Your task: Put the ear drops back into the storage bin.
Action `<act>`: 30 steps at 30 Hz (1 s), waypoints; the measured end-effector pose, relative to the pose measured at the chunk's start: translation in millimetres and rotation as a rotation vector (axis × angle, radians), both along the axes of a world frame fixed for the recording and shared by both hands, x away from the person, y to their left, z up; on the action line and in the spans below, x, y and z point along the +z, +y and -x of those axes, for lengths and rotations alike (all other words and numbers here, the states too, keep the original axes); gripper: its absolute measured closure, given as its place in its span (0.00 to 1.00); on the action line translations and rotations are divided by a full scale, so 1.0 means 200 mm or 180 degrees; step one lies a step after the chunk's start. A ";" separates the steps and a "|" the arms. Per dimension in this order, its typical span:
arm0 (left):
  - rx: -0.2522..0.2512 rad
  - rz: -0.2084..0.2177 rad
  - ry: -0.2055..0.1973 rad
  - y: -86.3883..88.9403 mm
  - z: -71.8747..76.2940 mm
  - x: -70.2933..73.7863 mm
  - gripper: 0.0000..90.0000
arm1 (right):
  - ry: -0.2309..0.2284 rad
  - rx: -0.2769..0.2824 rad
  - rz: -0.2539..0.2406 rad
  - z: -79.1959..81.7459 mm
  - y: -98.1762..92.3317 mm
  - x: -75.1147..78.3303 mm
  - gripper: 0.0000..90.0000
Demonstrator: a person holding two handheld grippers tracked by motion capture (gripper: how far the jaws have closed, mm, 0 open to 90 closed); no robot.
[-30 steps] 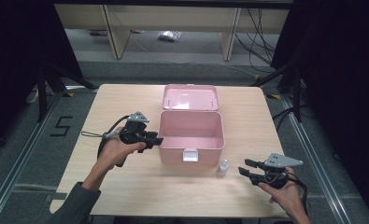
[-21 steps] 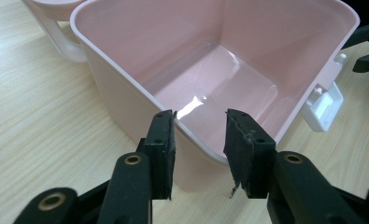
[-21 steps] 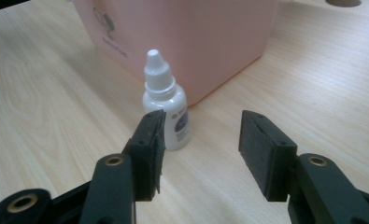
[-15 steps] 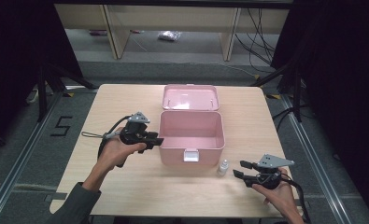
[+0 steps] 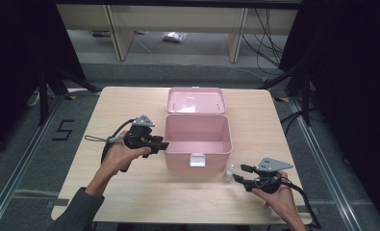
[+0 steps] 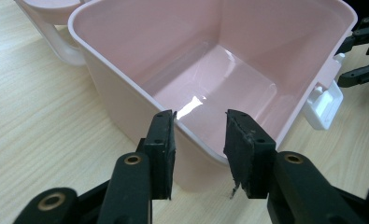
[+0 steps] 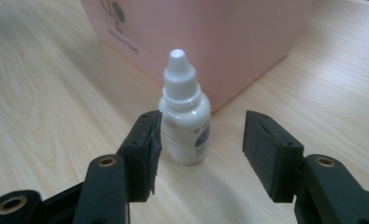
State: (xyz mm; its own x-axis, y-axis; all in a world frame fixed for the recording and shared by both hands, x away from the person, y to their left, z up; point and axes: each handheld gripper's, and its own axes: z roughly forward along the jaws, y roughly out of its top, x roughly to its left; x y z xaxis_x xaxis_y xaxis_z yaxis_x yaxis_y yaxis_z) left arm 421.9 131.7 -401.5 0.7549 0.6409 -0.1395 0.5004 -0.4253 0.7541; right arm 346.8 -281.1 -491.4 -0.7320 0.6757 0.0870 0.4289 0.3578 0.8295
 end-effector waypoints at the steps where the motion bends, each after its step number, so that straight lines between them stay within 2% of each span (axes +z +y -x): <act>1: 0.0005 0.0003 -0.0003 0.00 0.00 0.00 0.69 | 0.0019 0.0034 0.0012 0.00 0.01 0.00 0.53; 3: 0.0007 0.0001 -0.0008 0.00 0.00 0.00 0.69 | -0.0059 0.0078 0.0019 -0.02 0.02 -0.01 0.53; 5: 0.0007 0.0000 -0.0009 0.00 0.00 0.00 0.69 | 0.0061 0.0059 -0.0001 -0.01 0.03 -0.01 0.53; 7: -0.0032 -0.0027 -0.0005 0.00 0.00 0.00 0.69 | 0.0095 0.0046 -0.0033 -0.01 0.04 -0.01 0.53; 8: -0.0030 -0.0027 -0.0006 0.00 0.00 0.00 0.69 | 0.0026 0.0070 -0.0005 -0.02 0.04 -0.01 0.52; 9: -0.0029 -0.0029 -0.0007 0.00 0.00 0.00 0.69 | 0.0019 0.0077 -0.0002 -0.02 0.05 -0.02 0.51; 10: -0.0028 -0.0030 -0.0008 0.00 0.00 0.00 0.69 | 0.0072 0.0088 0.0073 -0.01 0.06 -0.01 0.50; 12: -0.0031 -0.0031 -0.0008 0.00 0.00 0.00 0.69 | 0.0073 0.0147 0.0092 -0.02 0.09 -0.01 0.51; 13: -0.0031 -0.0030 -0.0008 0.00 0.00 0.00 0.69 | -0.0029 0.0184 0.0118 -0.03 0.09 -0.02 0.51; 14: -0.0031 -0.0028 -0.0008 0.00 0.00 0.00 0.69 | -0.0008 0.0163 0.0131 -0.02 0.11 -0.01 0.52; 15: -0.0034 -0.0030 -0.0007 0.00 0.00 0.00 0.69 | -0.0101 0.0203 0.0154 -0.04 0.11 -0.02 0.52; 17: -0.0037 -0.0030 -0.0010 0.00 0.00 0.00 0.69 | -0.0021 0.0174 0.0173 -0.04 0.11 -0.03 0.53; 20: -0.0035 -0.0032 -0.0010 0.00 -0.01 0.00 0.69 | -0.0064 0.0182 0.0185 -0.05 0.11 -0.03 0.55; 22: -0.0031 -0.0029 -0.0009 0.00 -0.01 0.00 0.69 | 0.0072 0.0177 0.0112 -0.05 0.12 -0.04 0.55; 25: -0.0045 -0.0013 0.0007 0.00 -0.01 0.00 0.69 | 0.0034 0.0173 0.0180 -0.05 0.12 -0.05 0.60; 30: -0.0042 -0.0005 0.0015 0.01 -0.01 0.00 0.69 | 0.0075 0.0162 0.0160 -0.06 0.12 -0.05 0.62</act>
State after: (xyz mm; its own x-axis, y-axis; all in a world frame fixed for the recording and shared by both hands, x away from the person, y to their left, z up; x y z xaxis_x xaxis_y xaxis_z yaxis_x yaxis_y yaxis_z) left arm 424.7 133.0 -401.9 0.7627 0.6310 -0.1421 0.4983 -0.4332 0.7510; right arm 358.1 -256.7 -500.6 -0.7638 0.6415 0.0714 0.4281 0.4206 0.7999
